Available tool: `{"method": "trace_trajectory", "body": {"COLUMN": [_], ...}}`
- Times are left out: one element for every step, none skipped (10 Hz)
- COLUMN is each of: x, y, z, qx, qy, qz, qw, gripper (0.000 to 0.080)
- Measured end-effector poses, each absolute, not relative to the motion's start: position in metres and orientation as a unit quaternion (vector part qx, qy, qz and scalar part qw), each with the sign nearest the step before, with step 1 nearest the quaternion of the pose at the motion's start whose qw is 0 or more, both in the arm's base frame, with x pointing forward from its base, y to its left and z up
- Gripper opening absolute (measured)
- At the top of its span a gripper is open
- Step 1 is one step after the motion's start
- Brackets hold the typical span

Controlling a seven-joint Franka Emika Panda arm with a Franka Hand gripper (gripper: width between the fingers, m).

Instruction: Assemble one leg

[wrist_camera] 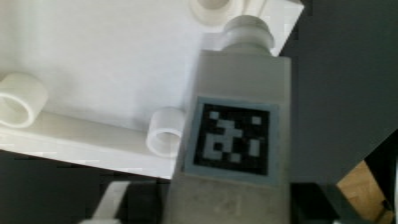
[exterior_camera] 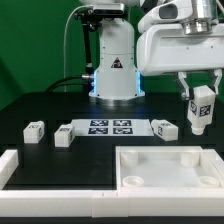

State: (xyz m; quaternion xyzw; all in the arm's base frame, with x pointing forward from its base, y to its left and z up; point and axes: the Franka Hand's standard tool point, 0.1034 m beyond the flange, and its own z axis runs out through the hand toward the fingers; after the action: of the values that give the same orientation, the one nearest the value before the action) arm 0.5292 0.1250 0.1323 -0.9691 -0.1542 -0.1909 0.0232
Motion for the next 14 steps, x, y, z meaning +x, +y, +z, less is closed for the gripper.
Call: {"method": "trace_trajectory", "body": {"x": [0.531,0.530,0.531,0.537,0.543,0.557,0.569,0.576,0.585,0.592,0.595,0.596,0.596,0.594], "y": [0.125,0.124,0.124,0.119,0.115,0.115,0.116,0.114,0.112,0.111,0.110,0.109,0.107,0.107], "z": [0.134,0.132,0.132,0.135,0.128,0.126,0.126,0.125,0.124,0.127,0.127,0.127,0.127,0.123], "qx": [-0.967,-0.965,-0.964,-0.950,-0.947,-0.945,-0.943,-0.942,-0.940,-0.936,-0.936,-0.936,-0.930,-0.934], "qy": [-0.154,-0.152,-0.152,-0.150,-0.155,-0.158,-0.162,-0.165,-0.172,-0.180,-0.183,-0.185,-0.182,-0.183], "qz": [-0.202,-0.214,-0.218,-0.274,-0.280,-0.285,-0.291,-0.293,-0.296,-0.301,-0.300,-0.300,-0.318,-0.308], "qw": [0.023,0.024,0.024,0.023,0.019,0.017,0.016,0.013,0.010,0.006,0.004,0.003,0.001,0.002], "gripper": [0.0313,0.0313,0.0313,0.0313,0.0313,0.0313,0.0313,0.0313,0.0313,0.0313,0.0313,0.0313,0.0313,0.0313]}}
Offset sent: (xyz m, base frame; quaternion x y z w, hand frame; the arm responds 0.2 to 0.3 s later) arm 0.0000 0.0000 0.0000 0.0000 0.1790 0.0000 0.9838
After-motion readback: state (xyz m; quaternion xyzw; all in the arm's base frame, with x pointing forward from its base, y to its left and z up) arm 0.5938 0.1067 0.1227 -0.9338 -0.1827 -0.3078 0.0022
